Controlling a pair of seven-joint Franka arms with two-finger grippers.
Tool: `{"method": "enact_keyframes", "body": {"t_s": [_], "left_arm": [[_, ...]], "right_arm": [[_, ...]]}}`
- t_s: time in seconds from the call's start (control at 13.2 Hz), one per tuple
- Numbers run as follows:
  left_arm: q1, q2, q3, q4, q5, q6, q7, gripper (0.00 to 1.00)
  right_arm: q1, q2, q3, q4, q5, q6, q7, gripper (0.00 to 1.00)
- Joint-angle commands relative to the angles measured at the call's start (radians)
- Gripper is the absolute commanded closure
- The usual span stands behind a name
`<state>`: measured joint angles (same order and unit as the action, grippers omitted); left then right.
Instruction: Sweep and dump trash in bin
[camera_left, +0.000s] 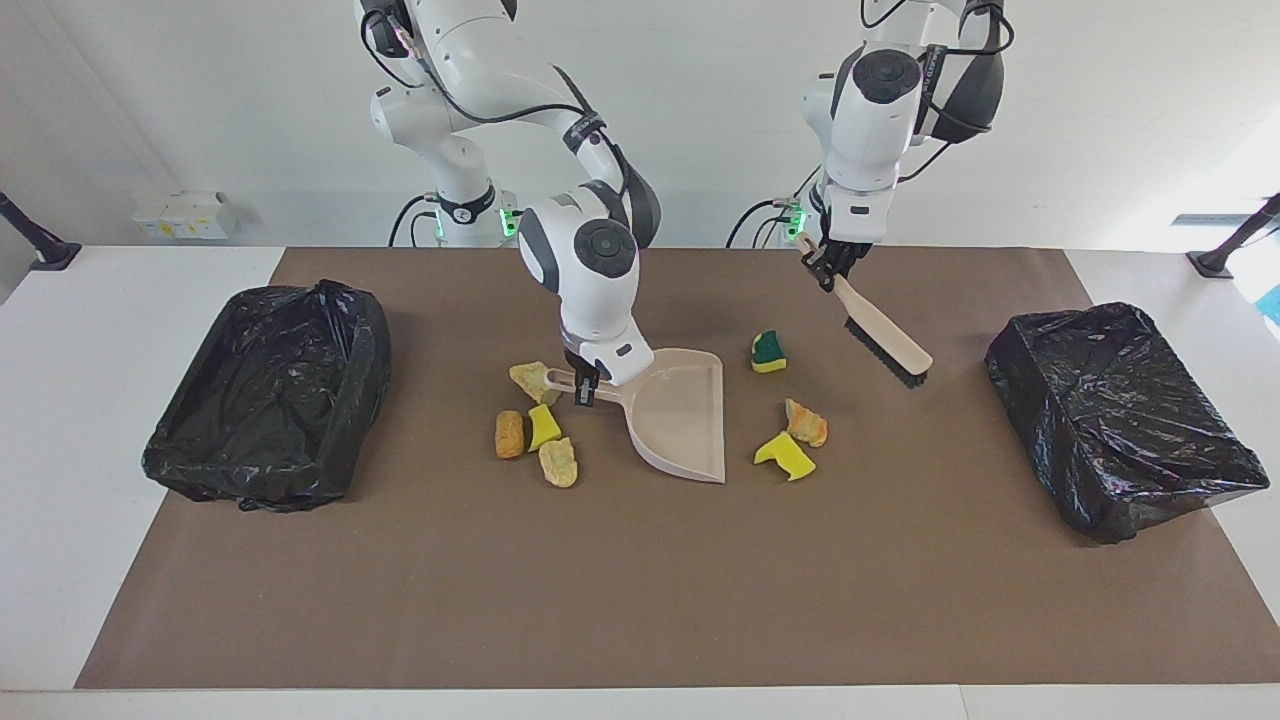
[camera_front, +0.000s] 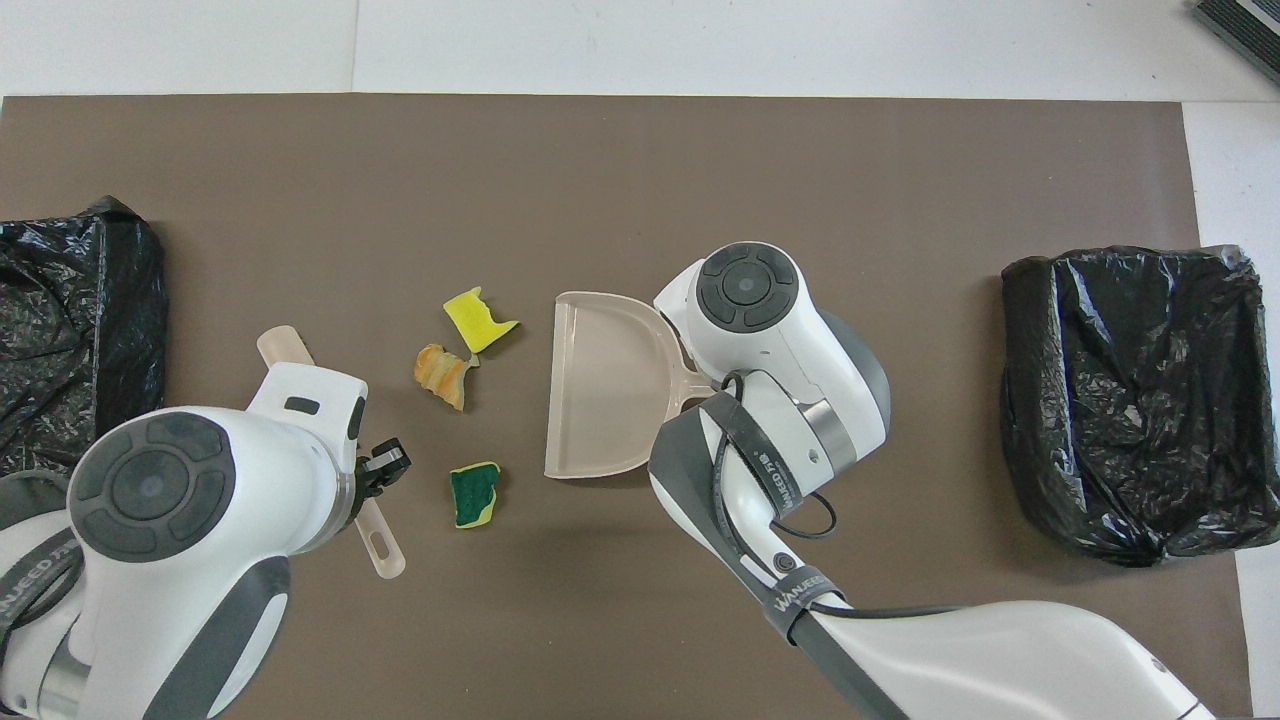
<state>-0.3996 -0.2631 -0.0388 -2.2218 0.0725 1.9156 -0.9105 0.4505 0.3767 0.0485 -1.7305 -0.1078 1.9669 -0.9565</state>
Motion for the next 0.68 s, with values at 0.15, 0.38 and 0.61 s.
{"method": "enact_keyframes", "body": {"t_s": [0.15,0.38,0.61], "left_arm": [[0.03,0.181,-0.004,0.01,-0.013,0.224,0.297,1.0],[0.093,0.223,-0.006,-0.001,-0.013,0.258,0.471,1.0],[0.18,0.217,-0.007,-0.021,-0.026,0.209,0.795,1.0]], "right_arm": [[-0.003,-0.019,0.004,-0.032,-0.023,0.018,-0.038,1.0],[-0.003,-0.019,0.004,-0.034,-0.023,0.018,-0.038,1.0],[-0.003,-0.019,0.004,-0.034,-0.021,0.017,-0.031,1.0]]}}
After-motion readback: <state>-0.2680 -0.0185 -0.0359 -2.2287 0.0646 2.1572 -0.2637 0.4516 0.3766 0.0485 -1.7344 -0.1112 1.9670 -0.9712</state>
